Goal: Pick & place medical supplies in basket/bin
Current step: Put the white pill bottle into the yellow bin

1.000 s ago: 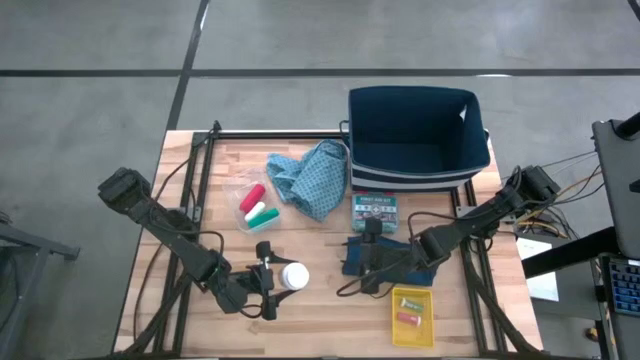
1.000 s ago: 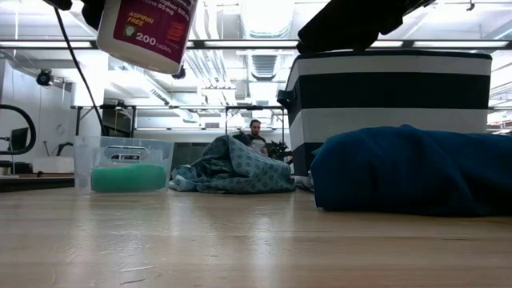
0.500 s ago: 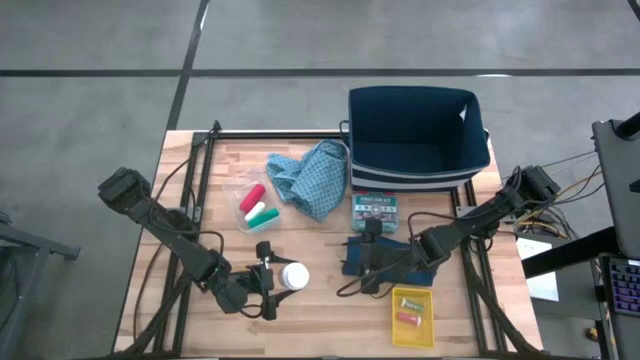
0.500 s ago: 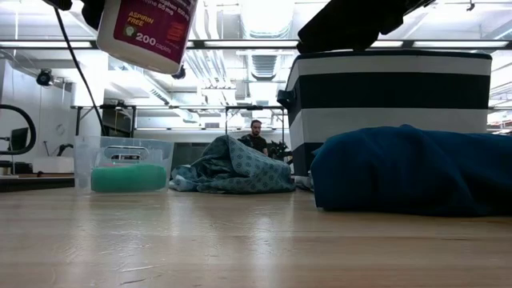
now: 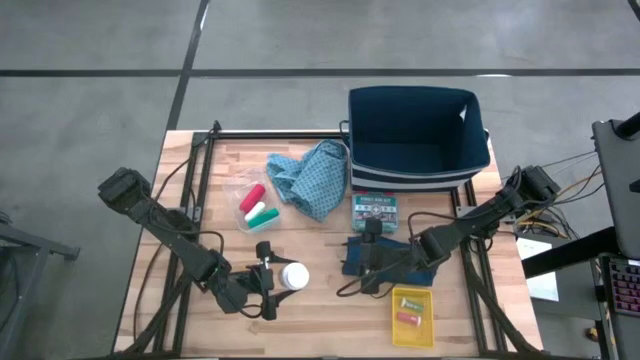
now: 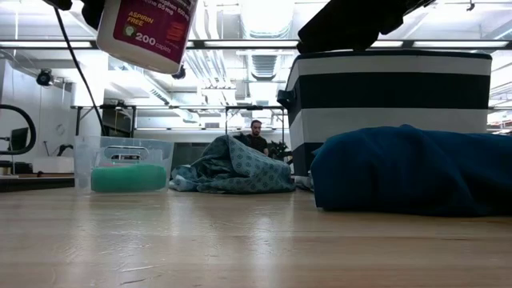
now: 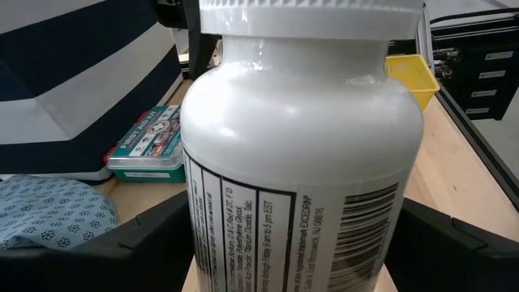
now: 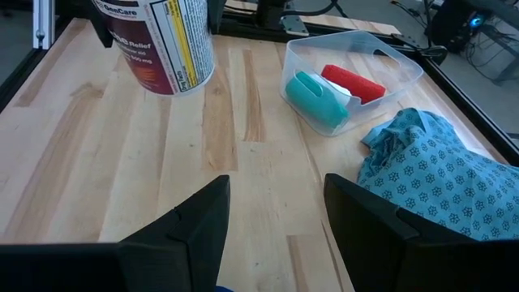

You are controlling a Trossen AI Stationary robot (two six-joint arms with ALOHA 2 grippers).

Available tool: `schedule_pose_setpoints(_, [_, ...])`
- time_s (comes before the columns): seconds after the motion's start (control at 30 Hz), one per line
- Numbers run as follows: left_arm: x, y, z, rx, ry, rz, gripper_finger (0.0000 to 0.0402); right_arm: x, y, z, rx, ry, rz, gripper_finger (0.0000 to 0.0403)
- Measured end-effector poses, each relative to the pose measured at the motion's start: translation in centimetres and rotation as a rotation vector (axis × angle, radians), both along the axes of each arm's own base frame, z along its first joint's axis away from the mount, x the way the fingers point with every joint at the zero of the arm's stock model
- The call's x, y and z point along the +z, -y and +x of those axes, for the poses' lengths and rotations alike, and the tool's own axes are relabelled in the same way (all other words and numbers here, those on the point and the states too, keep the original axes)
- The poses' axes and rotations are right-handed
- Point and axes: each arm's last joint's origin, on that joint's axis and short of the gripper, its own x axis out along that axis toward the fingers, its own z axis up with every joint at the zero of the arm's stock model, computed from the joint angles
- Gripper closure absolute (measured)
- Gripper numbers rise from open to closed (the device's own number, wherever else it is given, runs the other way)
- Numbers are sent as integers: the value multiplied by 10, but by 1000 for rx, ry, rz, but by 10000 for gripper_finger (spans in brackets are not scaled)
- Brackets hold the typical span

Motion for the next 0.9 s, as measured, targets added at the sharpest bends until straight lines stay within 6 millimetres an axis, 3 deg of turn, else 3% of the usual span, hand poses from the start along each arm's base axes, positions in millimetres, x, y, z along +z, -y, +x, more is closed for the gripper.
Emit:
schedule_pose_setpoints(0.5, [0,0,0,0,0,0,67,2,-4,1,35,26,-27,194])
schedule_pose_setpoints(0.9, [0,0,0,0,-1,1,67,11,-11,4,64,124,-4,55])
